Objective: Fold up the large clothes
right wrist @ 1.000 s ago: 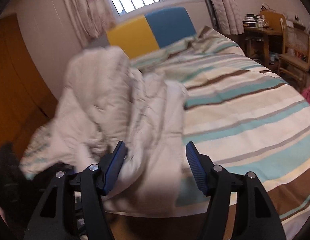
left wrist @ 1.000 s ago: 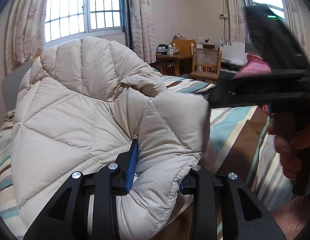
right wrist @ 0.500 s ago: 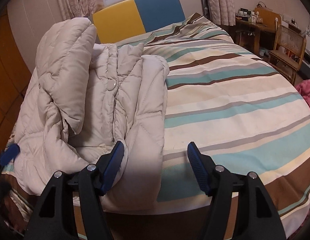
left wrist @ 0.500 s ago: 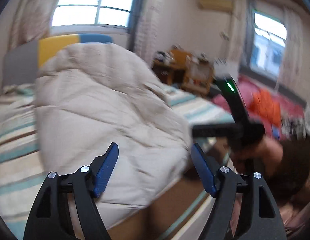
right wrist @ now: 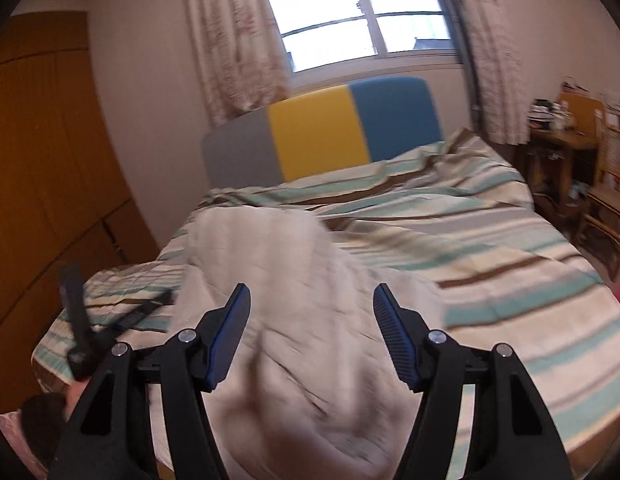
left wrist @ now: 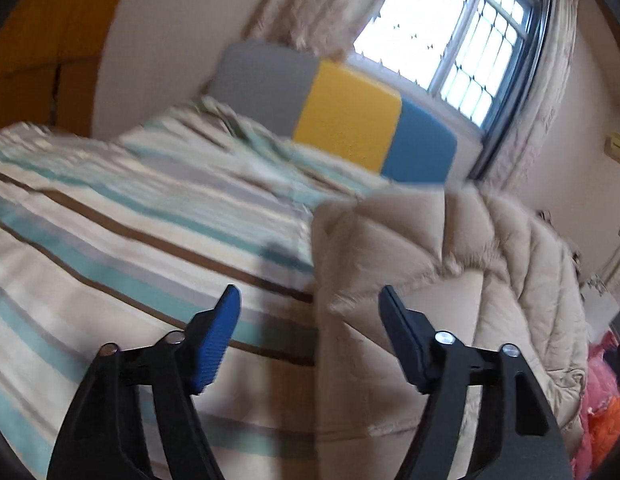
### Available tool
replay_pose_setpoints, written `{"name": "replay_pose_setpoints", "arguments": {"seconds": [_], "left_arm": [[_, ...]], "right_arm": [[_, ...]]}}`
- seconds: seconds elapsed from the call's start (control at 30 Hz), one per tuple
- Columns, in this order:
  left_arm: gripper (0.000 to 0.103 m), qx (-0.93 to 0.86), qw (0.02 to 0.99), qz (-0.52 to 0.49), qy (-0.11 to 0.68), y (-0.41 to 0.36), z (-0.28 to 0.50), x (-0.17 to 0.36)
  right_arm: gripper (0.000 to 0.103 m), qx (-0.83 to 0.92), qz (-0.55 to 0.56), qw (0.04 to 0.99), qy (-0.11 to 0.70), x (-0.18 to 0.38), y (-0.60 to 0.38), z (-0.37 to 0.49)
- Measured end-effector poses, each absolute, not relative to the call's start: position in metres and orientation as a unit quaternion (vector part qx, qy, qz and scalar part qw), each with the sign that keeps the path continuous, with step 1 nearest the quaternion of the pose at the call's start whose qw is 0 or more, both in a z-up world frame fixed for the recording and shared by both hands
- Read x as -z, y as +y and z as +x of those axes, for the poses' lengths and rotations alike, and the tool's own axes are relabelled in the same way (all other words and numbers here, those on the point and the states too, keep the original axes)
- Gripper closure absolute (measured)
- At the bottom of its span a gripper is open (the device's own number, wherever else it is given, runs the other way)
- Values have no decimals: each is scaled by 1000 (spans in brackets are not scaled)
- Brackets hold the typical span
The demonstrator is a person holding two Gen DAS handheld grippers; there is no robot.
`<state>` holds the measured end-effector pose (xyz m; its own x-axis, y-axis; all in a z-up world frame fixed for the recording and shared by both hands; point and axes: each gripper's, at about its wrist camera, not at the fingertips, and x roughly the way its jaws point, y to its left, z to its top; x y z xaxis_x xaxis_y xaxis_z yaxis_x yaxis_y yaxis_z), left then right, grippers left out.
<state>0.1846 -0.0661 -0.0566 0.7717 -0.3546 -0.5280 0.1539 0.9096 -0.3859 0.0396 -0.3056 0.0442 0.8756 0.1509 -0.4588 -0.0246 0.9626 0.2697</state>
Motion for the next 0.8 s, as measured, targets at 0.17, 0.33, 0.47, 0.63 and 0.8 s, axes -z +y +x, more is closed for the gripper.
{"name": "replay_pose_setpoints", "arguments": {"seconds": [0.17, 0.33, 0.47, 0.63, 0.8], "left_arm": [[39, 166, 922, -152, 314, -101, 178, 55], [39, 182, 923, -107, 320, -135, 191, 45], [39, 180, 922, -78, 333, -162, 205, 44], [39, 181, 922, -43, 340, -196, 215, 49], [37, 176, 919, -28, 351, -211, 230, 62]], "right_arm": [[45, -55, 75, 959, 267, -42, -280, 98], [54, 5, 67, 951, 303, -14, -314, 138], [54, 27, 88, 945, 315, 12, -348, 139], [53, 57, 92, 940, 324, 39, -376, 148], [52, 56, 114, 933, 336, 59, -393, 161]]}}
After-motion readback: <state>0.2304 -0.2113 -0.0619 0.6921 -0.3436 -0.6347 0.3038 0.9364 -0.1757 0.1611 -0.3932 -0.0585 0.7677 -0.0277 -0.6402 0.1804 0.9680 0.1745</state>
